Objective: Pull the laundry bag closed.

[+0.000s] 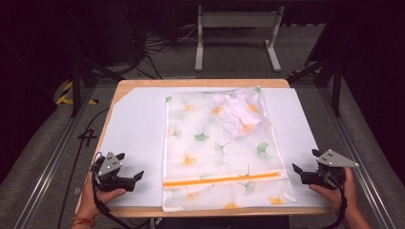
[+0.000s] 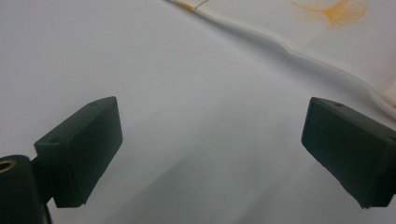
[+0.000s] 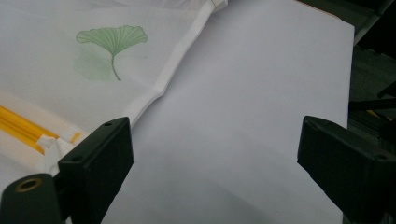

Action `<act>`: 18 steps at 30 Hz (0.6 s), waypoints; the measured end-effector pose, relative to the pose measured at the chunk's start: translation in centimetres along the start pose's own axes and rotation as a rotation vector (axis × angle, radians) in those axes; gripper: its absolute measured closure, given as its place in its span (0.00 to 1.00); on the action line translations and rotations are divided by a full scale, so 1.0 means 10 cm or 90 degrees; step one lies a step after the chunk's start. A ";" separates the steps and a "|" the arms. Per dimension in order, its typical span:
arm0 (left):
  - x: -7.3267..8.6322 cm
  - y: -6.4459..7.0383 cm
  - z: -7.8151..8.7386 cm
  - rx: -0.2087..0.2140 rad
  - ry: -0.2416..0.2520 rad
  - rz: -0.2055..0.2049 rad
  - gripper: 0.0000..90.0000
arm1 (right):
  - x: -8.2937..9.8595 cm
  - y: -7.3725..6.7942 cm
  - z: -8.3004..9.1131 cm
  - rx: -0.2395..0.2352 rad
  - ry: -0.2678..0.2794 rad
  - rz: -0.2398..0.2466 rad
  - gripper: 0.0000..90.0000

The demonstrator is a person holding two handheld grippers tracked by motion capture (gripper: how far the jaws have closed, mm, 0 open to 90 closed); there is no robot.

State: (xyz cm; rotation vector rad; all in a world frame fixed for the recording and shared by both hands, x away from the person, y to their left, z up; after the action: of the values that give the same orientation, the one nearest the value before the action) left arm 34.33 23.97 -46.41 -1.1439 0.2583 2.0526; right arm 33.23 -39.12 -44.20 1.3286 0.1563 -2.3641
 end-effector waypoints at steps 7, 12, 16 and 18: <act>0.00 0.00 0.02 -0.003 0.010 0.006 0.07 | 0.01 -0.03 -0.02 -0.004 -0.006 0.005 0.12; -0.01 0.00 0.02 0.000 0.009 0.005 0.07 | 0.00 -0.04 -0.02 -0.006 -0.007 0.009 0.12; -0.01 0.01 0.01 0.000 0.009 0.006 0.07 | 0.01 -0.04 -0.02 -0.007 -0.008 0.005 0.12; -0.02 0.00 0.01 -0.002 0.009 0.004 0.07 | 0.01 -0.03 -0.03 -0.008 -0.006 0.002 0.12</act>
State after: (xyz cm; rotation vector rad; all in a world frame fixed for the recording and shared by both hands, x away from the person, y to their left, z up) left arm 34.26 23.94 -46.22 -1.1602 0.2662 2.0515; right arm 33.25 -38.77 -44.45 1.3098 0.1668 -2.3631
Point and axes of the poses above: each handheld gripper's, and its own axes: z roughly backward along the jaws, x roughly out of its underside, y roughly to its right, the point moved 2 cm from there along -z, roughly forward along the jaws, and after that the axes turned 7 degrees about -z, right-handed, at the moved point
